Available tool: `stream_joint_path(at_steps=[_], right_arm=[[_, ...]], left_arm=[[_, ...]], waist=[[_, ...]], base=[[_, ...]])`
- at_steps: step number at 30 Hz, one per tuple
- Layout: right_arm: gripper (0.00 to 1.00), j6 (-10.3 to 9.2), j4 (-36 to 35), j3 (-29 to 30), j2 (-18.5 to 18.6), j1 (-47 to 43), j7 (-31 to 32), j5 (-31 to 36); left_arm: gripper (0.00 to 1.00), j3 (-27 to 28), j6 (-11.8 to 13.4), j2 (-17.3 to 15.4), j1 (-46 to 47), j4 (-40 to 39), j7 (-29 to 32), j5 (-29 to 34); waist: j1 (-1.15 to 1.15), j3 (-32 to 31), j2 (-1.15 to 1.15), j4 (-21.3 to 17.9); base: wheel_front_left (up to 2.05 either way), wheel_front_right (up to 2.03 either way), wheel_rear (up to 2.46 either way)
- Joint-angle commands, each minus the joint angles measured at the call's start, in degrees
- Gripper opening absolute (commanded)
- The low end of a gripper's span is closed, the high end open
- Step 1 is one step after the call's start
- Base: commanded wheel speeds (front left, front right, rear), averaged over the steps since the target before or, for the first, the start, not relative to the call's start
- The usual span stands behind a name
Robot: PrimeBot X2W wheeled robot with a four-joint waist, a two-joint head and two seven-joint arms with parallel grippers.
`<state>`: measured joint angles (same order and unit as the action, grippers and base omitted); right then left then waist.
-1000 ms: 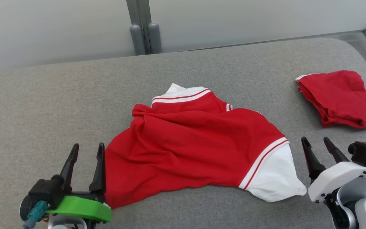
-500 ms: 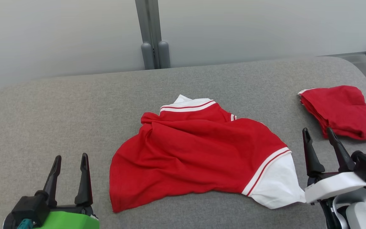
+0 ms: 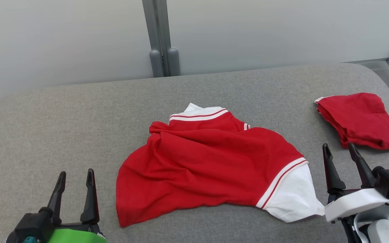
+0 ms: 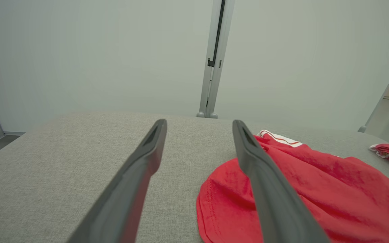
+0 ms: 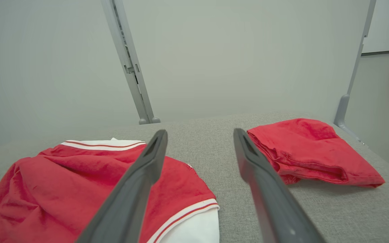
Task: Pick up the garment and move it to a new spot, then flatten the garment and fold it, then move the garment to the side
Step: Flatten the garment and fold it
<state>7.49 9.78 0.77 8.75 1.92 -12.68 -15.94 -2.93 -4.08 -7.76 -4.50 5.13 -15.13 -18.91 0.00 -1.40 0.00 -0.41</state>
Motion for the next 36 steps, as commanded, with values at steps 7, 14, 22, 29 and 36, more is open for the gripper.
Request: stream_joint_path(at_steps=[7,14,22,29,36], right_arm=[[1.0,0.0,1.2,1.3,0.9,-0.2,3.3,0.6],[1.0,-0.01,4.9,-0.1,3.0,-2.2,19.8,-2.3],[1.0,0.0,6.3,-0.6,2.9,-2.0,29.5,-5.2],[1.0,0.0,9.5,-1.0,2.1,0.9,30.8,-5.7],[1.0,0.0,13.6,-2.8,1.5,4.1,30.8,-6.6]], left_arm=[[1.0,-0.6,-0.7,0.1,-0.7,1.4,0.9,0.0],[1.0,-2.8,-0.7,-1.7,-1.3,3.1,13.5,-1.8],[1.0,-6.1,-1.8,-3.3,-3.2,1.6,31.4,-7.1],[1.0,-8.7,-2.5,-3.8,-0.1,2.6,35.3,-8.4],[1.0,-10.5,-3.0,-4.1,4.1,7.9,33.4,-9.0]], waist=[[0.0,0.0,0.0,0.1],[0.0,0.2,0.0,0.5],[0.0,1.7,0.0,1.1],[0.0,4.7,0.0,1.4],[0.0,6.6,0.0,1.0]], base=[[0.0,0.0,0.0],[0.0,0.0,0.0],[0.0,0.0,0.0],[0.0,0.0,0.0],[0.0,0.0,0.0]])
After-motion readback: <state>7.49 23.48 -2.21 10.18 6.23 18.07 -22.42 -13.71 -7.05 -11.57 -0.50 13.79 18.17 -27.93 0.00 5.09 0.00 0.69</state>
